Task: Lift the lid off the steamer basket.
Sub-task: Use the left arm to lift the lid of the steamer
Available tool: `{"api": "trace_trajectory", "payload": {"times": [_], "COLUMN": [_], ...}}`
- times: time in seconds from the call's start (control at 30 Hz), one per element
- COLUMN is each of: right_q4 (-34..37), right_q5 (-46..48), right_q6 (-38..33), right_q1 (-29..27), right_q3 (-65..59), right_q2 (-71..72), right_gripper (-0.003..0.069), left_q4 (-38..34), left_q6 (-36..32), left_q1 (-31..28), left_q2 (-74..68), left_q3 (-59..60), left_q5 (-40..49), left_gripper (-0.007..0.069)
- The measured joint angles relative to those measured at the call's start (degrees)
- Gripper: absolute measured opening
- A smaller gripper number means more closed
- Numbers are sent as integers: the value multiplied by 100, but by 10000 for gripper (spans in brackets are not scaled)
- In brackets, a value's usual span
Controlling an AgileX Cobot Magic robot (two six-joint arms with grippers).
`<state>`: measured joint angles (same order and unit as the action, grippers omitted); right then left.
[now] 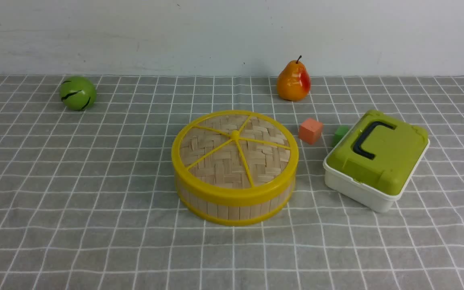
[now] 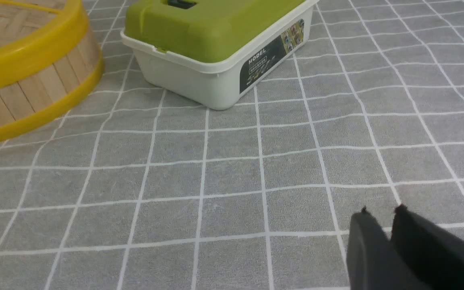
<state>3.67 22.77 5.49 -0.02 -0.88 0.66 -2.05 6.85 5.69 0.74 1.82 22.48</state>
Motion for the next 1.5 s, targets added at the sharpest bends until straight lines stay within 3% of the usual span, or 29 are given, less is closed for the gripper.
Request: {"api": "trace_trajectory", "payload": {"times": [1.23,1.37,1.5], "right_q4": [0,4,4], "right_q5": [0,0,0], "right_q6": [0,0,0], "right_q1": [0,0,0], "right_q3": [0,0,0], "right_q2": [0,0,0], "right_gripper": [118,120,120], "left_q4": [16,24,24], "left_q6": [-5,-5,-10], "left_q1": [0,0,0], "left_q2": [0,0,0], "left_q3": [0,0,0], "left_q5": [-47,-520,-1929], "left_gripper": [239,239,239]}}
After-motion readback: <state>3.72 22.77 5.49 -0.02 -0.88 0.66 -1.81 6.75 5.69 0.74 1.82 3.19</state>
